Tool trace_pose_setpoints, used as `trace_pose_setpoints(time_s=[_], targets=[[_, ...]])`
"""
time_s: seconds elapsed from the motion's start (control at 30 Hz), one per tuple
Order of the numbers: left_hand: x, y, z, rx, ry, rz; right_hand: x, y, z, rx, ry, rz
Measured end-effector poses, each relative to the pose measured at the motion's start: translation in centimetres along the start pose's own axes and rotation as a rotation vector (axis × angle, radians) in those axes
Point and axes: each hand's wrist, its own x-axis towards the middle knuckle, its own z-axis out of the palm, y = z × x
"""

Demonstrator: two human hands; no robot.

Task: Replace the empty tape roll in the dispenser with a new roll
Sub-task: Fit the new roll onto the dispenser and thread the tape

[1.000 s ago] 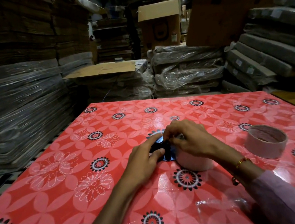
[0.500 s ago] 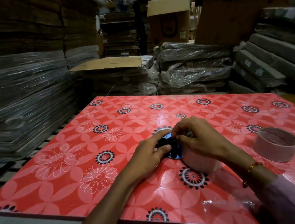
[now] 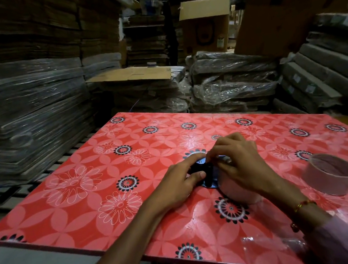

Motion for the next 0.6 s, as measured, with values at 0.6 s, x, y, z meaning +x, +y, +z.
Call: trace_pose_setpoints(time_s=[0.6], targets=[[1.2,-0.6,-0.7,-0.011,-0.078,-0.057,1.6,0.9,0.0,0.104,-0.07,-0.02]])
